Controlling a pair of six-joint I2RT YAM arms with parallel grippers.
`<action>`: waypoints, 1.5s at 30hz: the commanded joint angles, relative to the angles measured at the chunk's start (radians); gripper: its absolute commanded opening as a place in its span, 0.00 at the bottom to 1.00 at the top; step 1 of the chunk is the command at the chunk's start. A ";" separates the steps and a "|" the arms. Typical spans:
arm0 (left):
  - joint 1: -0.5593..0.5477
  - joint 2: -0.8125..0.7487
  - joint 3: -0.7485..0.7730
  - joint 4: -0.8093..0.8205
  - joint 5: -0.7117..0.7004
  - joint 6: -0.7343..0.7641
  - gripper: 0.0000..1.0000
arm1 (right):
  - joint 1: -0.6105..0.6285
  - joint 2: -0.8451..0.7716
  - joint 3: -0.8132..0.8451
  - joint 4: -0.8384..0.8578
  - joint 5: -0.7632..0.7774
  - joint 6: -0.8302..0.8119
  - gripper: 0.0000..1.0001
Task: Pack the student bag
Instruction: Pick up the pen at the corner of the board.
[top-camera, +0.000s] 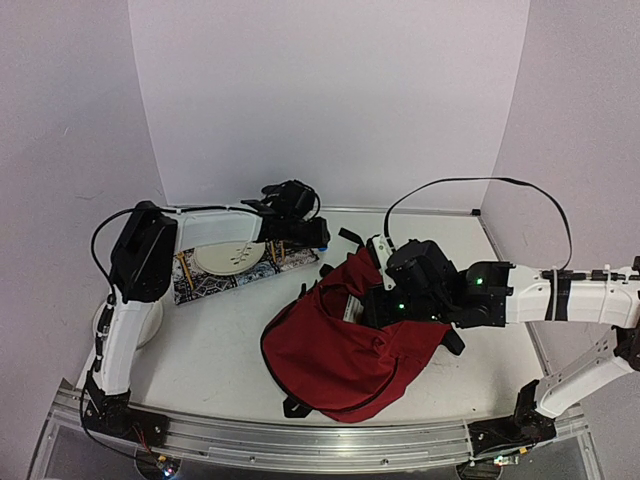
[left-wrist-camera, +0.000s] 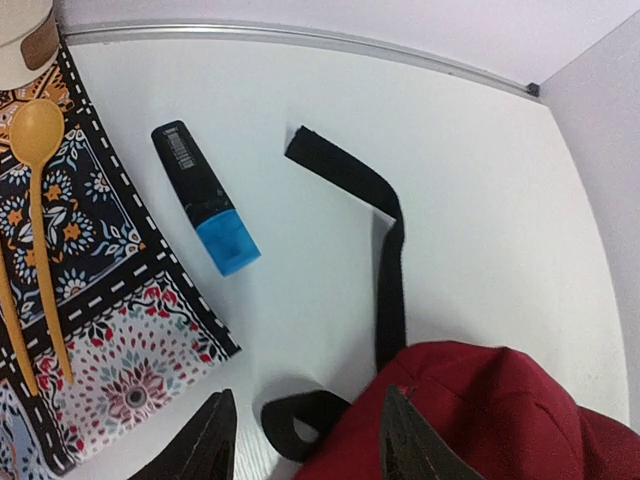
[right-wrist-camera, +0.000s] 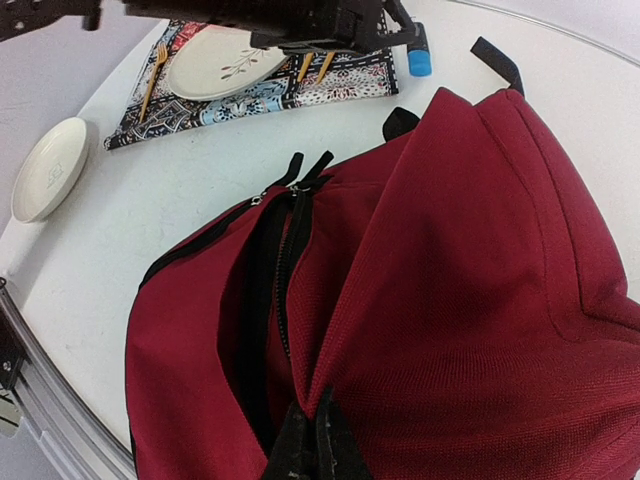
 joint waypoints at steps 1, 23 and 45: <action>0.019 0.094 0.158 -0.026 -0.130 0.066 0.50 | 0.009 0.004 0.022 0.007 -0.033 0.014 0.00; 0.035 0.428 0.458 0.026 -0.240 0.155 0.52 | 0.010 0.020 0.025 -0.002 -0.069 0.048 0.00; 0.028 0.189 0.224 0.028 0.039 0.163 0.05 | 0.010 0.010 0.025 -0.003 -0.061 0.055 0.00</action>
